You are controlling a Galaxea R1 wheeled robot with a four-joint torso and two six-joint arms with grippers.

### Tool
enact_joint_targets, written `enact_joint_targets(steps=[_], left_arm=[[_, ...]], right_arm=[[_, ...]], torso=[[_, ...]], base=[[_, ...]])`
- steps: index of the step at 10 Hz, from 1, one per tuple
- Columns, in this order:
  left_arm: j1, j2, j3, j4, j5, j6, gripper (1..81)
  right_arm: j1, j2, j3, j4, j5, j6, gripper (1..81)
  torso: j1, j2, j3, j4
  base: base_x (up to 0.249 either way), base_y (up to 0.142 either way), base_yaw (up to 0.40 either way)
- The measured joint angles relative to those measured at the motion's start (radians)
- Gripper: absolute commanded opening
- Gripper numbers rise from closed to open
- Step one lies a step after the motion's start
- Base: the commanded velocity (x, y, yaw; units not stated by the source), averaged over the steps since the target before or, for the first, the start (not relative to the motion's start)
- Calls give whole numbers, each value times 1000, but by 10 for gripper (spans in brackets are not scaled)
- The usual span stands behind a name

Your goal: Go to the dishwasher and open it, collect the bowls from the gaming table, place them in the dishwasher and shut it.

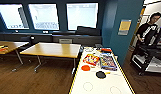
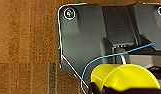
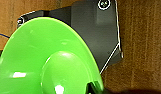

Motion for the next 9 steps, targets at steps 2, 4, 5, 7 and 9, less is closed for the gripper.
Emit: enact_joint_targets(steps=[2, 4, 5, 7, 9], left_arm=[[0, 2, 0, 0, -2, 0, 10], [0, 3, 0, 0, -2, 0, 10], [-6, 3, 0, 0, -4, 0, 10], [3, 7, 0, 0, -5, 0, 10], [12, 8, 0, 0, -2, 0, 10]], right_arm=[[-7, 5, -3, -2, 0, 0, 10], [-7, 4, -4, -4, 0, 0, 10], [-1, 4, -4, -7, 2, 0, 10], [-9, 4, -4, -8, 3, 0, 10], [-11, 5, -4, -8, 0, 0, 10]], torso=[[0, 0, 0, 0], [0, 0, 0, 0], [2, 0, 0, 0], [1, 0, 0, 0], [0, 0, 0, 0]], base=[[0, 0, 0], [-64, 0, 0], [-64, 0, 0], [-65, 0, 0], [-66, 0, 0]])
